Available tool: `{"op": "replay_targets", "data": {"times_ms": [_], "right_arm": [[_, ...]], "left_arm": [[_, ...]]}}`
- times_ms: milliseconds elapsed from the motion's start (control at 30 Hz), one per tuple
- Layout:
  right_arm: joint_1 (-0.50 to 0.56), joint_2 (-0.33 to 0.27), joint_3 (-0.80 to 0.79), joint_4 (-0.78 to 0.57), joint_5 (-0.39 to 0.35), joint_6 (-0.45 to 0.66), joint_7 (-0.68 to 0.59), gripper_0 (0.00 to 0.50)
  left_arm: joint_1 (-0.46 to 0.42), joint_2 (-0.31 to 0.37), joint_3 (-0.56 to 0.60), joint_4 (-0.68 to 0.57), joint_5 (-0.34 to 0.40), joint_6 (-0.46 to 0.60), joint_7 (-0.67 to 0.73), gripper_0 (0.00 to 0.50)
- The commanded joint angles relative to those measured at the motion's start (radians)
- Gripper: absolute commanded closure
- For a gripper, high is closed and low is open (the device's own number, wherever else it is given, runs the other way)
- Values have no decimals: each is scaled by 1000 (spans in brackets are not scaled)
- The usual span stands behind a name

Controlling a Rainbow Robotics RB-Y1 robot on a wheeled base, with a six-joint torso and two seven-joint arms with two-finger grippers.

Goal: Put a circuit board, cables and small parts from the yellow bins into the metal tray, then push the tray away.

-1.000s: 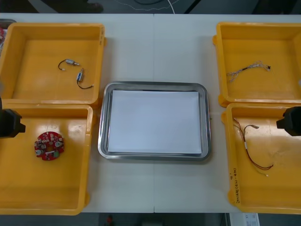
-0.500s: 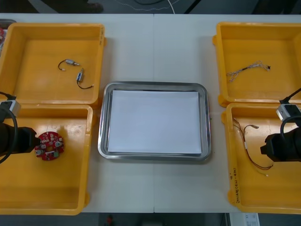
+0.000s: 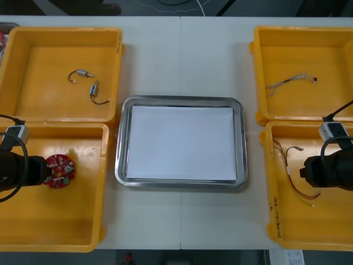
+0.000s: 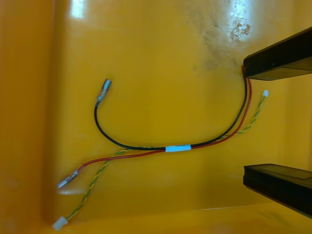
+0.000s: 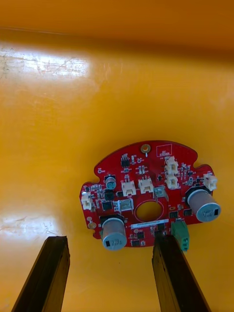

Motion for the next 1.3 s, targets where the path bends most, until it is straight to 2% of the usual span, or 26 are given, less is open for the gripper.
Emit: {"op": "replay_targets", "data": {"times_ms": [33,367,667,700,733,767,800,1133,1167,1200,1267,1300], "right_arm": [[14,13,43,22,25,-55,-40,0],[16,13,115,123,54,-177,-37,0],[16,13,149,185,70,-231,-31,0],[16,13,151,191,71,-237,-31,0],[16,13,157,203,74,-249,-31,0],[16,13,161,211,74,-259,-31,0],[17,13,163,214,76,-263,-31,0],[34,13,174,215,87,-266,-28,2],[34,13,174,214,87,-268,-28,97],[34,13,174,214,87,-266,-28,155],[37,13,174,214,82,-268,-34,486],[37,13,174,215,82,-266,-36,500]], "left_arm": [[29,-16,-41,35,-22,-57,-31,0],[39,-16,-81,56,-37,-91,-29,0],[59,-17,-97,58,-57,-129,-29,0],[59,-16,-96,58,-59,-129,-29,33],[59,-16,-97,58,-60,-131,-29,276],[59,-16,-97,56,-62,-129,-29,470],[58,-16,-96,58,-63,-131,-29,499],[35,-16,-90,56,-62,-128,-29,500],[29,-16,-87,55,-62,-121,-29,500],[26,-16,-84,53,-62,-114,-29,500],[12,-17,-68,41,-60,-77,-29,500],[9,-16,-64,35,-60,-65,-29,500]]}}
